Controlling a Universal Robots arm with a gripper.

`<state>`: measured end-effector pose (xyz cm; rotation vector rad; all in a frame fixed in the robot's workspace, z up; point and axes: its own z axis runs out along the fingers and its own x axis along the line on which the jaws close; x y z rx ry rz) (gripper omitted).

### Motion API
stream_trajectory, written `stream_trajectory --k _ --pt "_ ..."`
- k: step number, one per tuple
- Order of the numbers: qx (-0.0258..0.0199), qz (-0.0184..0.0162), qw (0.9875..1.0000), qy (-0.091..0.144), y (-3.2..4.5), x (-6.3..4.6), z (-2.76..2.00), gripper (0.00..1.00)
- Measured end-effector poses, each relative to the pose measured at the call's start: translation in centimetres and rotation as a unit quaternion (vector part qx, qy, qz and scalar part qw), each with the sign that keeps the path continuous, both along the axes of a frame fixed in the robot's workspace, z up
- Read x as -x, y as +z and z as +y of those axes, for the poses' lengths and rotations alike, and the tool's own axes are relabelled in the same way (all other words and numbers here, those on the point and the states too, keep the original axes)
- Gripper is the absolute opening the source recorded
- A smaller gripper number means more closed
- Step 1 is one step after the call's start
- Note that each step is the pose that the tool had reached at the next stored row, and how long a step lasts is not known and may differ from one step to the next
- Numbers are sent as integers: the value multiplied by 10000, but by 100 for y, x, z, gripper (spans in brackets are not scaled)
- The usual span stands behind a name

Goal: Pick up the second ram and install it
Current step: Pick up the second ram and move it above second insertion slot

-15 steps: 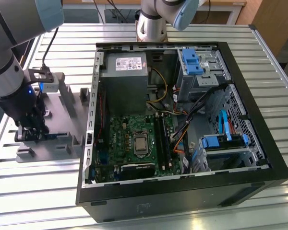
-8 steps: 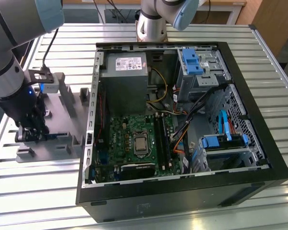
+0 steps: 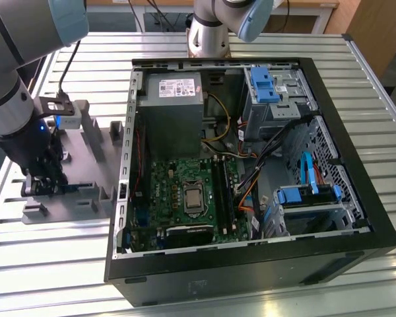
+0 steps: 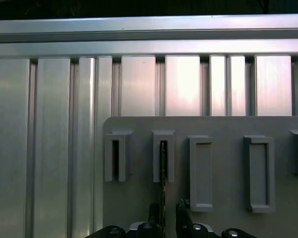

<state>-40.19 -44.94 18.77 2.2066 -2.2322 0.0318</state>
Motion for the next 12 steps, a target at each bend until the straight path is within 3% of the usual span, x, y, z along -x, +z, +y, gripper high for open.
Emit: stream_trajectory --k 3,6,12 --pt "0 0 10000 0 0 0 0 26" --pt "0 0 10000 0 -1 0 0 14" --pt "0 0 10000 0 -1 0 0 14"
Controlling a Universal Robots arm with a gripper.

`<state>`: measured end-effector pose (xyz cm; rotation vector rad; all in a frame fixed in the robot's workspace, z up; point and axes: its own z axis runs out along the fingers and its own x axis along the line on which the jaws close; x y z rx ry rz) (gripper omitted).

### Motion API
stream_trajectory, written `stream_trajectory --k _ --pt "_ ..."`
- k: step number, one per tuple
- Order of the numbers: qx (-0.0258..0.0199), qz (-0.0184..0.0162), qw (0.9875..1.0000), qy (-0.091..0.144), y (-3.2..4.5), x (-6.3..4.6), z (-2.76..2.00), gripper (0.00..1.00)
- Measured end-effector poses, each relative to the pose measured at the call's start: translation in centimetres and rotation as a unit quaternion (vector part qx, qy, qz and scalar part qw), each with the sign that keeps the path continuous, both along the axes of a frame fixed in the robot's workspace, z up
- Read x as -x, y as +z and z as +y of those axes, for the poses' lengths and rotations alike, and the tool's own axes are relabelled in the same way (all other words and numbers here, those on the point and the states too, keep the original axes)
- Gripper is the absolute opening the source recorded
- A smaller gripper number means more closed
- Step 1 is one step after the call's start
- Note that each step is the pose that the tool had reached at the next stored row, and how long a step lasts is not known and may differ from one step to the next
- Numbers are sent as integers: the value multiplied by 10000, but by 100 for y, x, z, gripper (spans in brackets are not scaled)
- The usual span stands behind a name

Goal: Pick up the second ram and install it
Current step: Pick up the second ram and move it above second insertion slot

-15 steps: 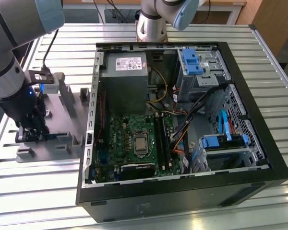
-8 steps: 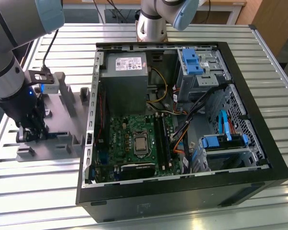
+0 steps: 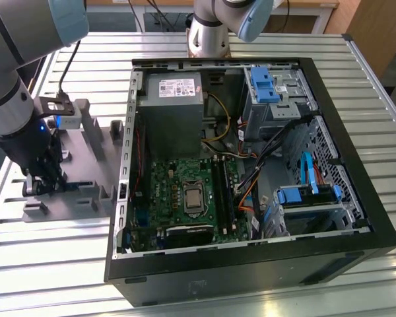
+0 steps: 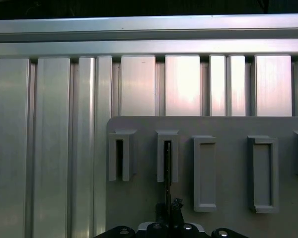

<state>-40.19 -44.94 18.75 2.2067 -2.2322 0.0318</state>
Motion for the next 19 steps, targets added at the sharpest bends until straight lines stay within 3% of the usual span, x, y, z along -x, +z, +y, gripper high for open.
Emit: stream_trajectory --k 11,19 --pt "0 -1 10000 2 1 0 -2 14" --pt "1 0 10000 2 80 0 -2 14"
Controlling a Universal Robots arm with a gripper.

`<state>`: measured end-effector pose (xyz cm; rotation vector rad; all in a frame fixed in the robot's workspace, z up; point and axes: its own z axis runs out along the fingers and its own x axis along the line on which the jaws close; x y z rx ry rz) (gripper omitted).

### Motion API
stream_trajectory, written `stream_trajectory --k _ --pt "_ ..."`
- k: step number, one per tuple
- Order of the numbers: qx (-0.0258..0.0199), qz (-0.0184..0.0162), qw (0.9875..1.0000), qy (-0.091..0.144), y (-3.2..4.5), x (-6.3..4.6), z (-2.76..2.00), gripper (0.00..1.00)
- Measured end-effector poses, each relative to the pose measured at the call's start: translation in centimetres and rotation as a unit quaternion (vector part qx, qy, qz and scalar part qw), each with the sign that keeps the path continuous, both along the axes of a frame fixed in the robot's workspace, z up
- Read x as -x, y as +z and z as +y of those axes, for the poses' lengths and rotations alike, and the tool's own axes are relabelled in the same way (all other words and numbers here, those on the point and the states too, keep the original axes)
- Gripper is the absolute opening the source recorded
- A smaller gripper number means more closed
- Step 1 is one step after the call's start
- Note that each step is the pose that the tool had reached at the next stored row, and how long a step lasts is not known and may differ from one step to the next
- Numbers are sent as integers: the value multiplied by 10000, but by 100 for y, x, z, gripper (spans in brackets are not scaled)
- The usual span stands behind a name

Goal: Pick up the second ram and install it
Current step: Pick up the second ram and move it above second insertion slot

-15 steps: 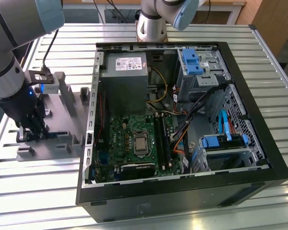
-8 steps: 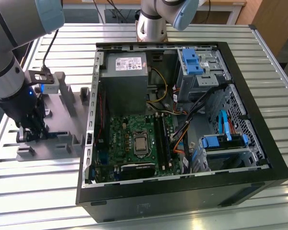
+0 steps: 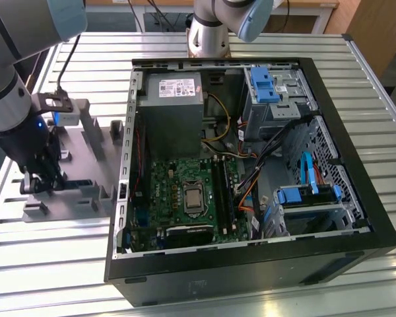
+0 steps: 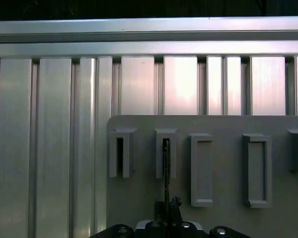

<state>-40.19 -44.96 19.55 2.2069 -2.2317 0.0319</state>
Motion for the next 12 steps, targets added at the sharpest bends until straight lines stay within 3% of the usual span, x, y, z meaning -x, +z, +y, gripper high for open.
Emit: stream_trajectory --k 7,12 --pt "0 0 10000 0 94 0 0 14" --pt "0 0 10000 0 106 0 0 14"
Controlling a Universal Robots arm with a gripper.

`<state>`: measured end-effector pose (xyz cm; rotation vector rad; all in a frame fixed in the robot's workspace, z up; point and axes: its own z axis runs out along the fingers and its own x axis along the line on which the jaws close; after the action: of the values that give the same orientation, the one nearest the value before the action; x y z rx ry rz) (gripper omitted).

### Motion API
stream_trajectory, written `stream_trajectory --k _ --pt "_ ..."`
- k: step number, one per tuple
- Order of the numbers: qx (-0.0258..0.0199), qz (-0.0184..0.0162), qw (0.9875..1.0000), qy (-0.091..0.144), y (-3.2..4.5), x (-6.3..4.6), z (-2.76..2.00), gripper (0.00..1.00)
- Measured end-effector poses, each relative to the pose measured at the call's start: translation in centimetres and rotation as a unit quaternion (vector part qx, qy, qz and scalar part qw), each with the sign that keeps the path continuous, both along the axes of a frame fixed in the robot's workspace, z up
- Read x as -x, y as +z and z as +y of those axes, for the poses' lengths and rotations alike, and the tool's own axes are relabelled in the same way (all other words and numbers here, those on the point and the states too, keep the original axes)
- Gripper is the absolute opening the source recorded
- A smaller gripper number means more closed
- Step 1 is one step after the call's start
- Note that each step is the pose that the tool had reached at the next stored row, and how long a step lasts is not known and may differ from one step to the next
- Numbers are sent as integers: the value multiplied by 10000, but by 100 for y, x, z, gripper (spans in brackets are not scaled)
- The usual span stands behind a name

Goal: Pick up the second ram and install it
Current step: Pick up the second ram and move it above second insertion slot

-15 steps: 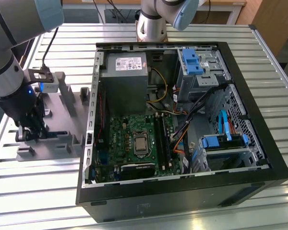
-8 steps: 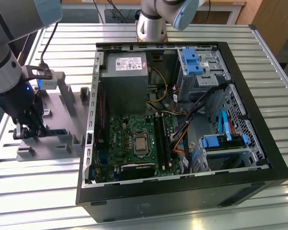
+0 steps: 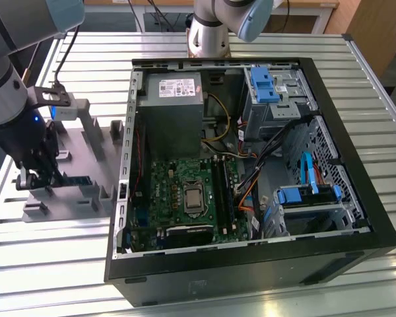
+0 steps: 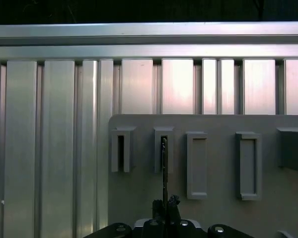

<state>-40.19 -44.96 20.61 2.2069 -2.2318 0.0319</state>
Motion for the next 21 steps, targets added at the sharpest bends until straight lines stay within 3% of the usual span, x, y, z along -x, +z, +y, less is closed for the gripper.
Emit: stream_trajectory --k 21 --pt "0 0 10000 0 58 0 1 14"
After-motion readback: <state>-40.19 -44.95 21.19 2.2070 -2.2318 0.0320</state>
